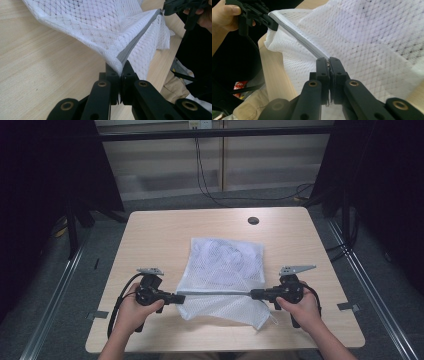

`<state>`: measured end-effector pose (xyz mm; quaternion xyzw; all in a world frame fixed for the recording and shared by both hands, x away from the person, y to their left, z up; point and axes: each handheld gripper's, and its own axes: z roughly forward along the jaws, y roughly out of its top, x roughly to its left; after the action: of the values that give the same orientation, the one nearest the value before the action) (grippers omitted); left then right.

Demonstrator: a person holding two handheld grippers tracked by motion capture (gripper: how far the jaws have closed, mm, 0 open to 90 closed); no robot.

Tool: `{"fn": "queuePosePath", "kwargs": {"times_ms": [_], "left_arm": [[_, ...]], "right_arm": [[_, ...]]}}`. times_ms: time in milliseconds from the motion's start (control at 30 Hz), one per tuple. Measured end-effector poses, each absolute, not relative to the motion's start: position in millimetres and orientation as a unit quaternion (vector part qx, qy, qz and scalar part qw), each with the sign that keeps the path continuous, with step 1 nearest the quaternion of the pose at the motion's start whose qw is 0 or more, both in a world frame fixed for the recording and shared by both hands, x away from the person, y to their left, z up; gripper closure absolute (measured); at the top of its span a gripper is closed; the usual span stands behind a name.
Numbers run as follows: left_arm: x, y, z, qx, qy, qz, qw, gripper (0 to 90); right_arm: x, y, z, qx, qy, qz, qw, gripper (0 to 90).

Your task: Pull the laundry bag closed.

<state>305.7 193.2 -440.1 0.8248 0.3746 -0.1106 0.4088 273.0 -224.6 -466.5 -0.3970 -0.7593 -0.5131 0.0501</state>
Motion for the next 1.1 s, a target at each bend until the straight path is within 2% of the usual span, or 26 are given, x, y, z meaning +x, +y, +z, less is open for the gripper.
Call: {"fn": "queuePosePath", "kwargs": {"times_ms": [1100], "left_arm": [[305.6, 194.6, -440.5, 0.829, 0.375, -0.107, 0.401, 87.6]], "right_arm": [[263.1, -259.7, -469.6, -0.419, -0.756, -0.501, 0.043, 87.1]]}}
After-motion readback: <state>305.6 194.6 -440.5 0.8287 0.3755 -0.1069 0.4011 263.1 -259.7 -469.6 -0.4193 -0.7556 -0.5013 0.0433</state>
